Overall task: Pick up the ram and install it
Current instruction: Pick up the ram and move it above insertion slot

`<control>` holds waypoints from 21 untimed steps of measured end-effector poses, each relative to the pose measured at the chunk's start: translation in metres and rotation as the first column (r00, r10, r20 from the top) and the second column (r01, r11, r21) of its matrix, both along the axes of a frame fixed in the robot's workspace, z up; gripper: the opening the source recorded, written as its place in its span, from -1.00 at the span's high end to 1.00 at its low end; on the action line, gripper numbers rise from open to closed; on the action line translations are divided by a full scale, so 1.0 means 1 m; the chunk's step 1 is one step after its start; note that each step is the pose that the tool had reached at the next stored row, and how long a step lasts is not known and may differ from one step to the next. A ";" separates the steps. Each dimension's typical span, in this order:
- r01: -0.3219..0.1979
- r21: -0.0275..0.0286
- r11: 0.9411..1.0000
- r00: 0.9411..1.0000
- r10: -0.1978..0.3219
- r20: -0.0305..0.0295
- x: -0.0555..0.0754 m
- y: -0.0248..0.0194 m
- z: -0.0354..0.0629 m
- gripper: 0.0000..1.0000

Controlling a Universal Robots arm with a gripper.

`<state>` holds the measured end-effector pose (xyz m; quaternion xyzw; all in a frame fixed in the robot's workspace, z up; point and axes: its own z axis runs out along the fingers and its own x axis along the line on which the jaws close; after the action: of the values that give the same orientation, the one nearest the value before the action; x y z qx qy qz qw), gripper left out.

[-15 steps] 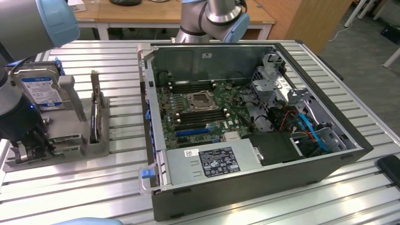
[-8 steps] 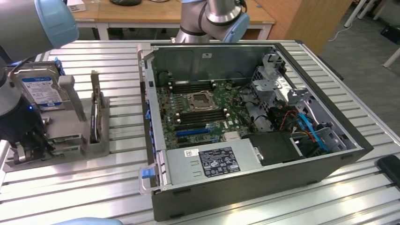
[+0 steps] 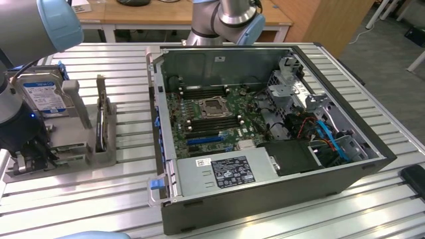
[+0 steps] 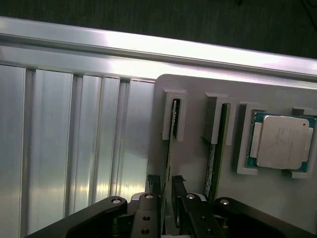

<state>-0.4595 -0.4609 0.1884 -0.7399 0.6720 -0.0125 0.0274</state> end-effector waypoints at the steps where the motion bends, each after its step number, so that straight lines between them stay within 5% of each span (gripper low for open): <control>1: 0.000 0.002 1.000 1.000 0.000 0.000 0.000 0.0001 0.0000 0.53; 21: 0.000 0.003 1.000 1.000 0.000 0.000 0.000 0.0000 0.0001 0.71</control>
<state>-0.4595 -0.4609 0.1885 -0.7399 0.6720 -0.0117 0.0285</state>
